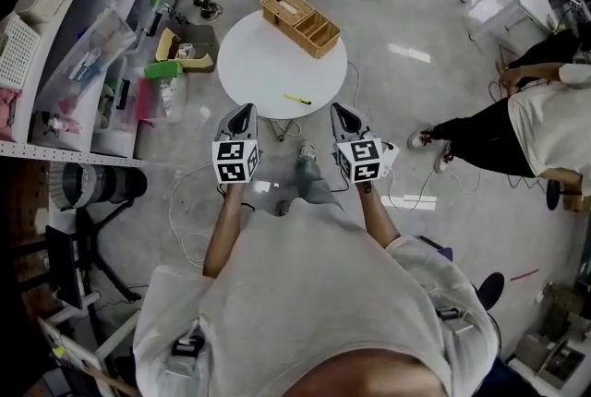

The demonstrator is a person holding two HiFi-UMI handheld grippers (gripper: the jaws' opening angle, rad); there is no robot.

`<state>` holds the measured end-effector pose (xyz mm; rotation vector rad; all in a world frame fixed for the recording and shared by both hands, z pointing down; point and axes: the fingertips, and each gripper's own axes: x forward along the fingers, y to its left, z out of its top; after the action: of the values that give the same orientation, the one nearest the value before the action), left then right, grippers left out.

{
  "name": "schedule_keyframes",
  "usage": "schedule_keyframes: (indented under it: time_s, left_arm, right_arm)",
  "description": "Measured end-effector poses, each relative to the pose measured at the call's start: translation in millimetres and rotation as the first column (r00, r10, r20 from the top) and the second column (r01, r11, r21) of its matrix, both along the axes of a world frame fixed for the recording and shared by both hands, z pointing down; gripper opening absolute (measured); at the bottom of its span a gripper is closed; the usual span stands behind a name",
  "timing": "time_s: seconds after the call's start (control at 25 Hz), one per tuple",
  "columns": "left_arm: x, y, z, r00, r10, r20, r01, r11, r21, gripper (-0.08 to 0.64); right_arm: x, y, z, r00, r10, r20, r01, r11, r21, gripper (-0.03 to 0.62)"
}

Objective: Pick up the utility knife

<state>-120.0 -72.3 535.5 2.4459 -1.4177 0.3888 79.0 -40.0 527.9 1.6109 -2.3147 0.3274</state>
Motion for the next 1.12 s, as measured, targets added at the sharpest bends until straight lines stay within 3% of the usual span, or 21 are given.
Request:
schedule_keyframes:
  time_s: [1.12]
  left_arm:
    - [55, -192, 0, 0.989, -0.139, 0.047, 0.14, 0.99, -0.02, 0.021]
  right_arm:
    - [54, -221, 12, 0.988, -0.147, 0.052, 0.148, 0.989, -0.004, 0.031]
